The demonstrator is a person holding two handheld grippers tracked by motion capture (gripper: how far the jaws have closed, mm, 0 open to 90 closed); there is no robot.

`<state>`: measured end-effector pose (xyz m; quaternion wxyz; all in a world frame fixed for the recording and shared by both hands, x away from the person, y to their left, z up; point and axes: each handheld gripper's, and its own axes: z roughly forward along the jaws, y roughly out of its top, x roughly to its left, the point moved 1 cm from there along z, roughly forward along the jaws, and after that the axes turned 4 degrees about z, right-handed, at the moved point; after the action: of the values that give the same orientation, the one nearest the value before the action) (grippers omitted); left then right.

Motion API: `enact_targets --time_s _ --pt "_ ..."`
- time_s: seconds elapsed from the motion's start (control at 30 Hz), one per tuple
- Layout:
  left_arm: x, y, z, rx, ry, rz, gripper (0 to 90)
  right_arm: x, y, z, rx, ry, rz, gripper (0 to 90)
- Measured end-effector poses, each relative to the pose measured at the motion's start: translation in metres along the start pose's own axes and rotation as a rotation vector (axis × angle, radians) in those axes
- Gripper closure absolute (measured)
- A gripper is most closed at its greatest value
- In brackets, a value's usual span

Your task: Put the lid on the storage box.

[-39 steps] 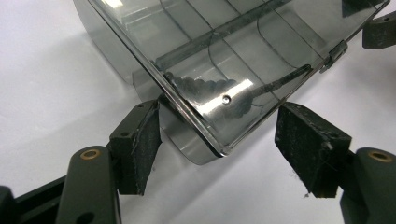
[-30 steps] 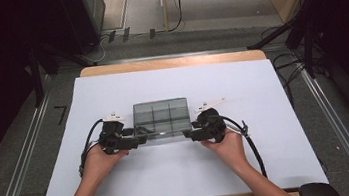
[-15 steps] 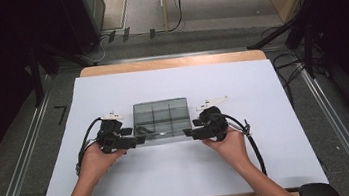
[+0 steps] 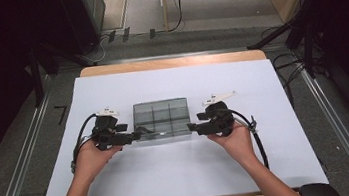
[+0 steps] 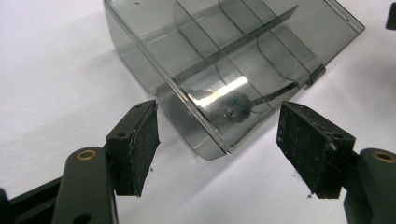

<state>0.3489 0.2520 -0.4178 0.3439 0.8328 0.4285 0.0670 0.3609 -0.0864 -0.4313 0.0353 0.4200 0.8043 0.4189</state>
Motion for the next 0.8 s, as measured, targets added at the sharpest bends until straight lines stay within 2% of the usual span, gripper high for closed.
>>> enact_targets --time_s 0.13,0.3,0.47,0.8 --pt "0.004 0.002 -0.004 -0.006 0.011 -0.001 30.9 -0.006 0.001 -0.003 -0.013 -0.013 -0.002 38.5" --pt "0.010 0.002 -0.008 -0.010 0.022 -0.012 31.1 -0.014 0.003 -0.008 -0.025 -0.057 0.004 33.5" --pt "0.016 0.003 -0.009 -0.012 0.026 -0.022 31.2 -0.023 0.003 -0.010 -0.028 -0.077 0.030 31.2" --pt "0.028 0.001 -0.009 -0.018 0.048 -0.043 31.6 -0.042 0.001 -0.014 -0.028 -0.131 0.043 27.8"
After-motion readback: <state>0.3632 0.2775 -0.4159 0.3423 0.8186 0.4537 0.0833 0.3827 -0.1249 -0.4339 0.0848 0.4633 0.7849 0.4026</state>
